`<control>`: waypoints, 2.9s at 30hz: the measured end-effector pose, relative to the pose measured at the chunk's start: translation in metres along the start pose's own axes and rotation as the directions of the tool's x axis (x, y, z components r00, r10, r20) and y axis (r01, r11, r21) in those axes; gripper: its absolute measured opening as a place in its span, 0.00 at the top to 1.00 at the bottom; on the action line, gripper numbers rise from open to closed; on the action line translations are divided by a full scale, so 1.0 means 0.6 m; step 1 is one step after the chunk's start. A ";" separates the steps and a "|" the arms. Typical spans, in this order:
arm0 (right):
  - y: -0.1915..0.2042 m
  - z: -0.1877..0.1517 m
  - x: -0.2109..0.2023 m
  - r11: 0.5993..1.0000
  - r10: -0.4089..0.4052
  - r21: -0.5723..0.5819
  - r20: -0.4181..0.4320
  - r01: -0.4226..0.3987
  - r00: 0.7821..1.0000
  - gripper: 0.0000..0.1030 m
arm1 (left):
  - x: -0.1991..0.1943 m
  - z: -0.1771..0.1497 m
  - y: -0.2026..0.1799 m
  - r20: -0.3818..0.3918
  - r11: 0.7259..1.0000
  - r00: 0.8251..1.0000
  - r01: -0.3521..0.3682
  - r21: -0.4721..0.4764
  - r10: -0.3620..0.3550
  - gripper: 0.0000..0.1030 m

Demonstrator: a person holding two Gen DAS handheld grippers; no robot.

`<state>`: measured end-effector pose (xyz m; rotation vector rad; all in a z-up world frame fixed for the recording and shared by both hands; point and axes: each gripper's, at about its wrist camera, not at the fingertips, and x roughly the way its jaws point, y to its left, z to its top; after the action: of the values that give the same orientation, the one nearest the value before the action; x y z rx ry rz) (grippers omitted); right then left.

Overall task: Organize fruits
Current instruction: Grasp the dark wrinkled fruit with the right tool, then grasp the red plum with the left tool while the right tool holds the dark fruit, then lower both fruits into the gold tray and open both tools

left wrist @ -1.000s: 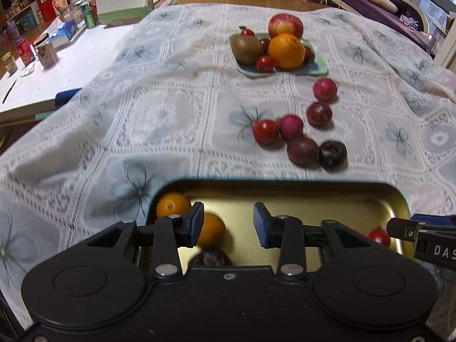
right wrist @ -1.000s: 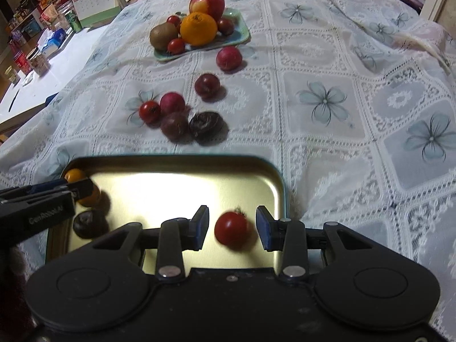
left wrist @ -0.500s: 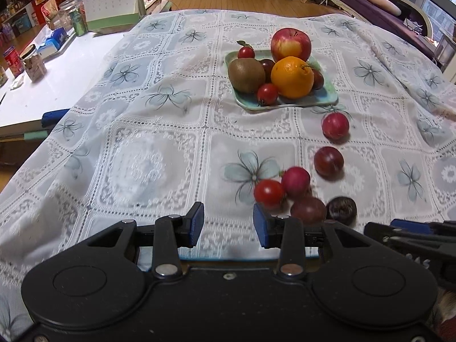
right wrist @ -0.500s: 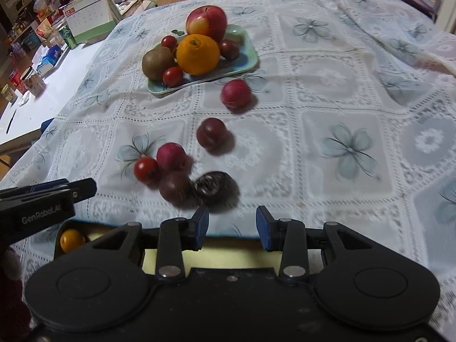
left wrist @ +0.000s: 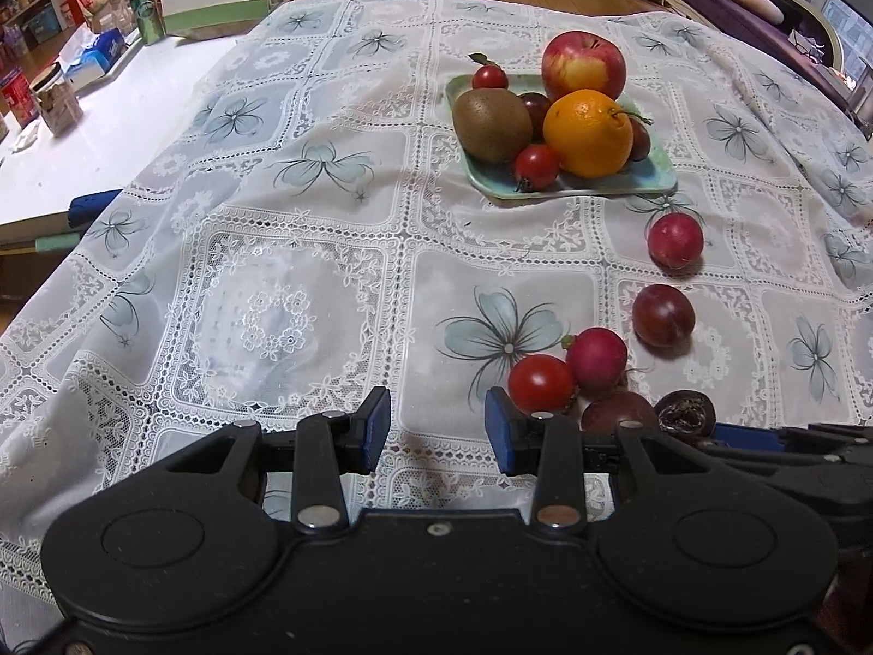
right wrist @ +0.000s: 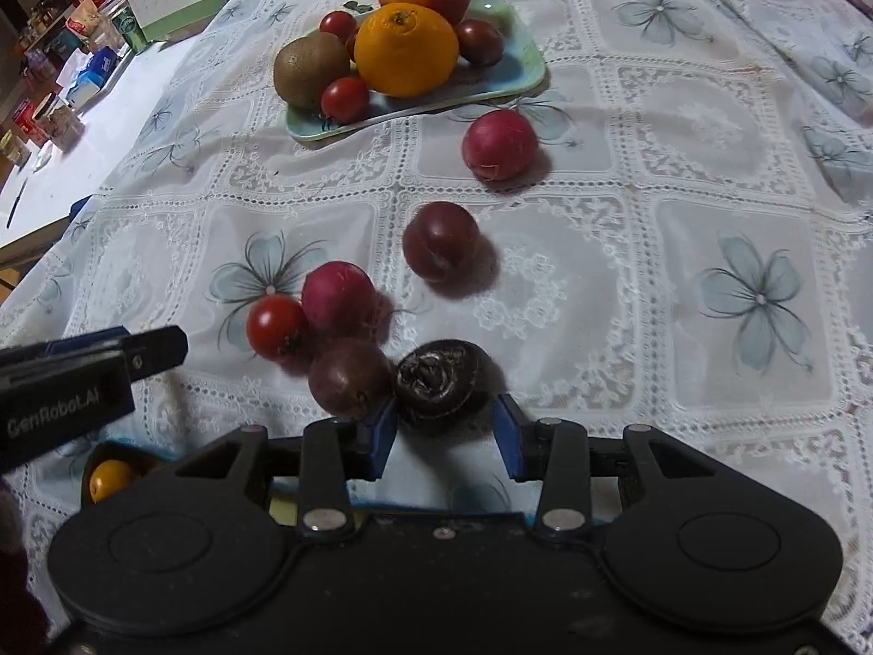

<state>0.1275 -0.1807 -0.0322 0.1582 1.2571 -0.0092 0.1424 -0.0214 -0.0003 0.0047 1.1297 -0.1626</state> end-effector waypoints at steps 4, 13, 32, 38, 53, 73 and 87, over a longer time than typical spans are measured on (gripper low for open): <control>0.008 0.012 0.008 1.000 -0.019 -0.013 0.029 0.019 0.999 0.58 | 0.003 0.003 0.004 0.000 1.000 1.000 -0.001 -0.008 0.001 0.55; 0.002 0.037 0.030 0.999 -0.034 -0.004 0.066 0.034 0.997 0.58 | 0.005 0.011 -0.008 0.003 1.000 1.000 0.023 0.012 -0.023 0.55; -0.099 0.034 -0.044 0.991 -0.063 0.127 0.203 0.037 0.977 0.59 | 0.061 0.058 -0.115 -0.022 0.989 0.997 0.082 0.124 -0.079 0.54; -0.099 0.029 -0.050 0.993 -0.044 0.113 0.222 0.019 0.974 0.59 | 0.094 0.051 -0.133 -0.057 0.989 0.997 0.055 0.136 -0.048 0.51; -0.095 0.018 -0.064 0.993 -0.034 0.115 0.227 0.008 0.973 0.59 | 0.021 0.040 -0.120 0.054 0.995 0.998 0.038 0.092 -0.044 0.56; -0.023 -0.159 -0.161 0.997 0.066 -0.046 0.119 -0.061 0.991 0.59 | -0.140 -0.161 -0.035 0.086 1.000 0.996 0.021 0.015 -0.023 0.58; -0.003 -0.243 -0.182 0.990 0.062 -0.131 0.035 -0.056 0.997 0.59 | -0.145 -0.248 0.028 0.008 0.999 1.000 0.018 -0.029 -0.018 0.58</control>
<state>-0.0449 -0.1732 0.0275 0.0824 1.2096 0.1198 -0.0253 0.0189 0.0132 -0.0318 1.1246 -0.1623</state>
